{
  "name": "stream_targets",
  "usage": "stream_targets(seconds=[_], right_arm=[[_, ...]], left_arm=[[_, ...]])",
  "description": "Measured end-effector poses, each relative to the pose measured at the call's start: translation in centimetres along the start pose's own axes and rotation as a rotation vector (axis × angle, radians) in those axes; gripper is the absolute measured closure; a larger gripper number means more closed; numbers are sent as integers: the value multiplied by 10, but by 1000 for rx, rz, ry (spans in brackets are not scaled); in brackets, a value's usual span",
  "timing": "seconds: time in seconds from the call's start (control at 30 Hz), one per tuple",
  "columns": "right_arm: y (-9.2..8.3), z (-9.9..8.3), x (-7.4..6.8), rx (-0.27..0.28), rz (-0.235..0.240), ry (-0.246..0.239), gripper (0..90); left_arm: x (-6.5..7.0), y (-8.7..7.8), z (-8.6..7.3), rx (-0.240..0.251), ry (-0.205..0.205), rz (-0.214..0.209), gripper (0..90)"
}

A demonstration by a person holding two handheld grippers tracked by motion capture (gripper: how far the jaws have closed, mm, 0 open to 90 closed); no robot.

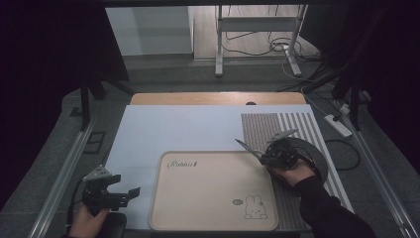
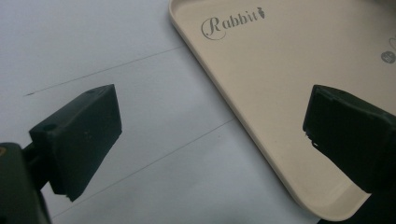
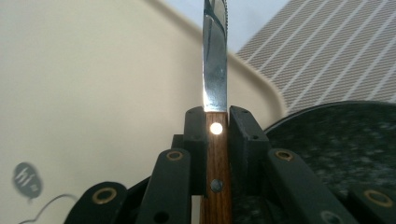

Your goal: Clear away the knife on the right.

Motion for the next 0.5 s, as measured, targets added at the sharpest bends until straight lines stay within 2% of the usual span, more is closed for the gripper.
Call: stream_targets(seconds=[0.27, 0.5], right_arm=[[1, -8, -25, 5, 33, -29, 776], [6, -20, -55, -26, 52, -72, 775]], left_arm=[[0, 0, 0, 0, -7, -1, 39], [-1, 0, 0, 0, -7, -1, 39]])
Point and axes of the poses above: each handheld gripper's, and its own axes: y roughly forward along the jaws, z roughly out of its top, x roughly to its right, the point moved 10 cm from there along y, roughly forward along the jaws, and after that the axes turned 6 degrees about -x, right-handed, at the moved point
